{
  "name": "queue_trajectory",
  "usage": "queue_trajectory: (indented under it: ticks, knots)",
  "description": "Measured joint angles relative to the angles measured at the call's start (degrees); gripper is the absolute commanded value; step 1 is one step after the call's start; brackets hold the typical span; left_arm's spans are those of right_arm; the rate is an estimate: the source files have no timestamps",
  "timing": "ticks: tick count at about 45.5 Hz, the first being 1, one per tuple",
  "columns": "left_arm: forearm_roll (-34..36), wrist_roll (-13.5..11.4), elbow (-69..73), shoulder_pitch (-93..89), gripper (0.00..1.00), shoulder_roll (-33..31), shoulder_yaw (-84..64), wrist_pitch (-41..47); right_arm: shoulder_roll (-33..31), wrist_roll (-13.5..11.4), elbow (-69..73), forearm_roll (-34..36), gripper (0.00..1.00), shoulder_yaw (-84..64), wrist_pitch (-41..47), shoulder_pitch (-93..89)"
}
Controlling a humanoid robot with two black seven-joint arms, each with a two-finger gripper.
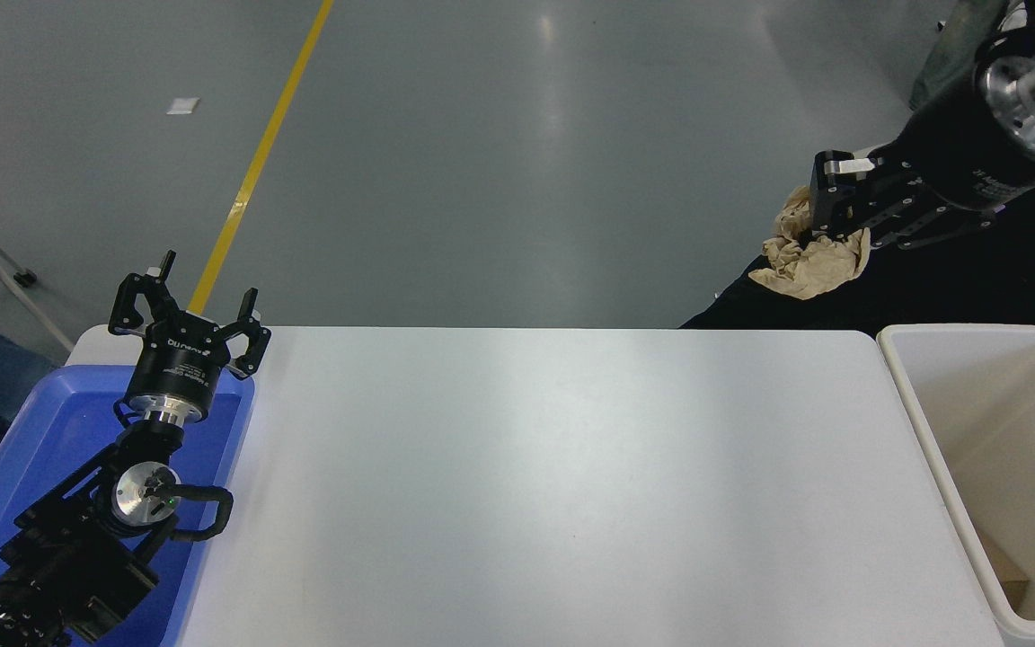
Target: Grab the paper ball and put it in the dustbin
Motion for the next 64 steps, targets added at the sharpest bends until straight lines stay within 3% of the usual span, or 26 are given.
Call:
queue_trajectory:
  ticks: [15,32,47,64]
  knots:
    - [0.0,0.0,0.0,0.0,0.98,0.0,0.0,0.0,-1.8,0.0,-0.6,0.1,0.0,-6.5,0.2,0.8]
    - [0.0,-0.1,0.0,0.0,0.98,0.0,0.0,0.0,-10.8,-0.2,-3.7,-0.5,0.0,-15.8,-0.3,-7.2]
    - [0.0,-0.1,0.0,0.0,0.98,0.0,0.0,0.0,-14.0,-0.3,-15.4,-0.4,0.0,-13.6,-19.8,-34.1]
    - [0.1,0.0,0.0,0.0,0.98,0.0,0.0,0.0,-11.0,-0.4,-37.0,0.2,0.0,6.3,-39.1,-68.1]
